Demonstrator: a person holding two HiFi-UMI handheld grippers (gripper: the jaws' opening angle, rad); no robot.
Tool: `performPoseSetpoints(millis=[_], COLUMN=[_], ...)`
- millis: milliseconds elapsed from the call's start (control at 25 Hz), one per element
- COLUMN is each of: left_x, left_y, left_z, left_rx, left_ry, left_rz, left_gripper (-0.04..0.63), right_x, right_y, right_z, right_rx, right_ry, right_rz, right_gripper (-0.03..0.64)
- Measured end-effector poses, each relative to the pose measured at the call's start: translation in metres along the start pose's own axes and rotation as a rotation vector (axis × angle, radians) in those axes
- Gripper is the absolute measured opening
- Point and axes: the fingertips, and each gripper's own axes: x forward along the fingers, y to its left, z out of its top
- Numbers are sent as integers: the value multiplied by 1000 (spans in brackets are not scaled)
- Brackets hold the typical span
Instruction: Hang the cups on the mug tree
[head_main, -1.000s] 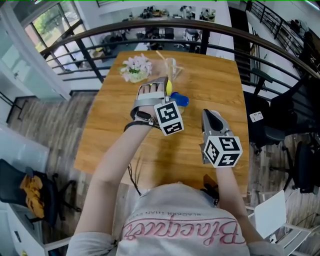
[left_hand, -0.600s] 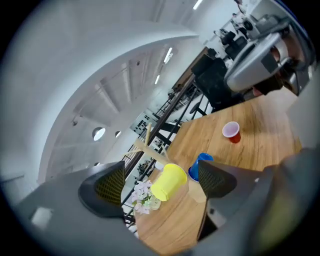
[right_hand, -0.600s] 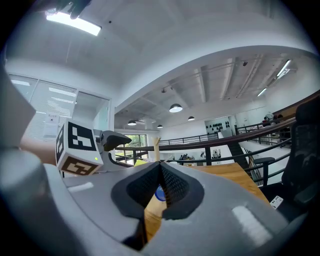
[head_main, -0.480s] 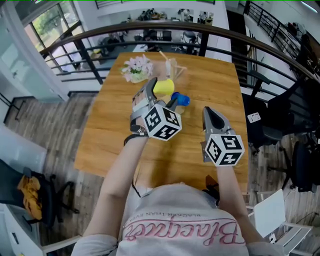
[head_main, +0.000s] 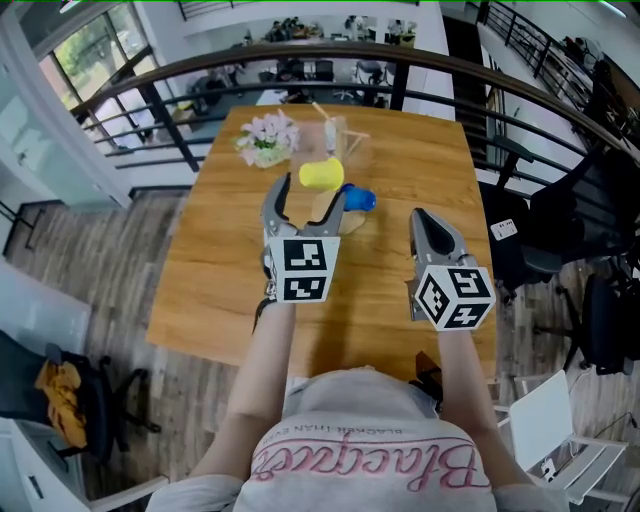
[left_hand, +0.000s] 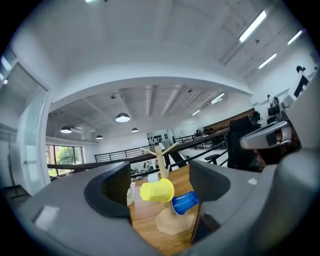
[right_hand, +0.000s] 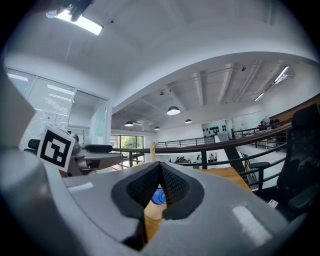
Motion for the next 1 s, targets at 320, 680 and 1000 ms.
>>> performPoseSetpoints(millis=[320, 680, 1000], left_x=[-24, -14, 5], left_y=[-28, -74, -124], left_z=[-7, -14, -37], left_rx=[-48, -80, -135], left_ry=[-90, -102, -44], left_rz=[-77, -198, -345], left_gripper=[69, 12, 46], right_x=[-13, -31, -48], right_y=[-21, -37, -61], right_z=[4, -8, -26], right_rx=[12, -12, -10], right_ry=[-28, 4, 66], right_rz=[-84, -162, -223], right_gripper=[2, 2, 2])
